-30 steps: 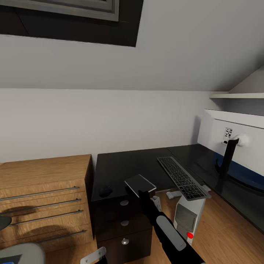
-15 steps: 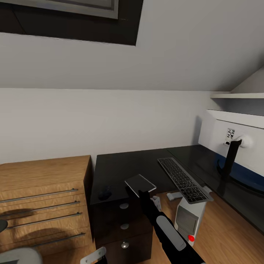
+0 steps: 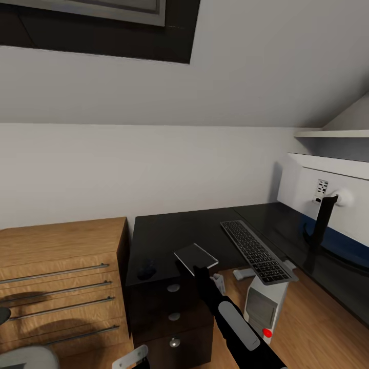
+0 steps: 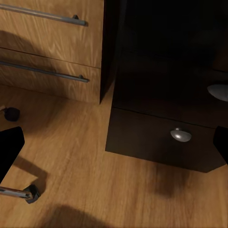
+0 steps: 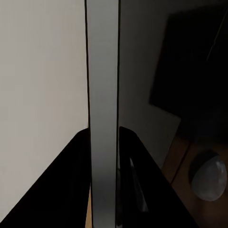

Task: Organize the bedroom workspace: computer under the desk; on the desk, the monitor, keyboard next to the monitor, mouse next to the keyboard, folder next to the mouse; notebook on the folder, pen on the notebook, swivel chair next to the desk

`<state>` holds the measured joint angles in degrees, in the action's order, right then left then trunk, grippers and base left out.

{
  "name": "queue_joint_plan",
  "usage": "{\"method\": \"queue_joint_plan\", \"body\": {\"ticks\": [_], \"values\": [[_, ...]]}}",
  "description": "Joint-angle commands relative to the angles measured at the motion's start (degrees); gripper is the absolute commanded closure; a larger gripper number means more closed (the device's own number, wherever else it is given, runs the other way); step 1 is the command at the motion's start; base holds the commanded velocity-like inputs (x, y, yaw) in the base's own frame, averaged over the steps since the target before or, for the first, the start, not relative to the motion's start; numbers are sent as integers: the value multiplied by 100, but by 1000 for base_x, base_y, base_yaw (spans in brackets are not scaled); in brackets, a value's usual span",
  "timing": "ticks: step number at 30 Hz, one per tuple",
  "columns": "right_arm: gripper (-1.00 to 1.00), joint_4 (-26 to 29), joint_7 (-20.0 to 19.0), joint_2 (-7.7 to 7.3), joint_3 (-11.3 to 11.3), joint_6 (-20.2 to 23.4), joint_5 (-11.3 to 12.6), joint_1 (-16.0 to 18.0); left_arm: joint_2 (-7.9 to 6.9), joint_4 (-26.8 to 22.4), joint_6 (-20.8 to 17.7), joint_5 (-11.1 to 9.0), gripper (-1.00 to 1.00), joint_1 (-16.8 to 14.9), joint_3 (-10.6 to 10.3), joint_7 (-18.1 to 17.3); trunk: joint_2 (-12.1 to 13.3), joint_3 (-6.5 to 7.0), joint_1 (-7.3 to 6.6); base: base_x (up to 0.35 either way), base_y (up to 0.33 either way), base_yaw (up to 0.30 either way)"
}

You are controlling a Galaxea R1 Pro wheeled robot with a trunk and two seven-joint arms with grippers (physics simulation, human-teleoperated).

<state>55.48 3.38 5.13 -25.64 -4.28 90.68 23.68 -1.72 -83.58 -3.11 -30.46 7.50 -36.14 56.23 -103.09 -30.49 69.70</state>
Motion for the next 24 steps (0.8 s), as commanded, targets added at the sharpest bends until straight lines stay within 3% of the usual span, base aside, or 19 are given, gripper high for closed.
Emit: {"method": "queue_joint_plan", "body": {"ticks": [1,24], "values": [[100,6,-7,-3,-20,-48,71,5,-6,-12,-33,-11,-100,-3,-8,30,-3,-5,0,0,0,0],[100,6,-13,-5,-20,-54,73,5,-6,-27,126,-13,-100,-3,-8,31,-3,-5,0,-21,0,0]]}}
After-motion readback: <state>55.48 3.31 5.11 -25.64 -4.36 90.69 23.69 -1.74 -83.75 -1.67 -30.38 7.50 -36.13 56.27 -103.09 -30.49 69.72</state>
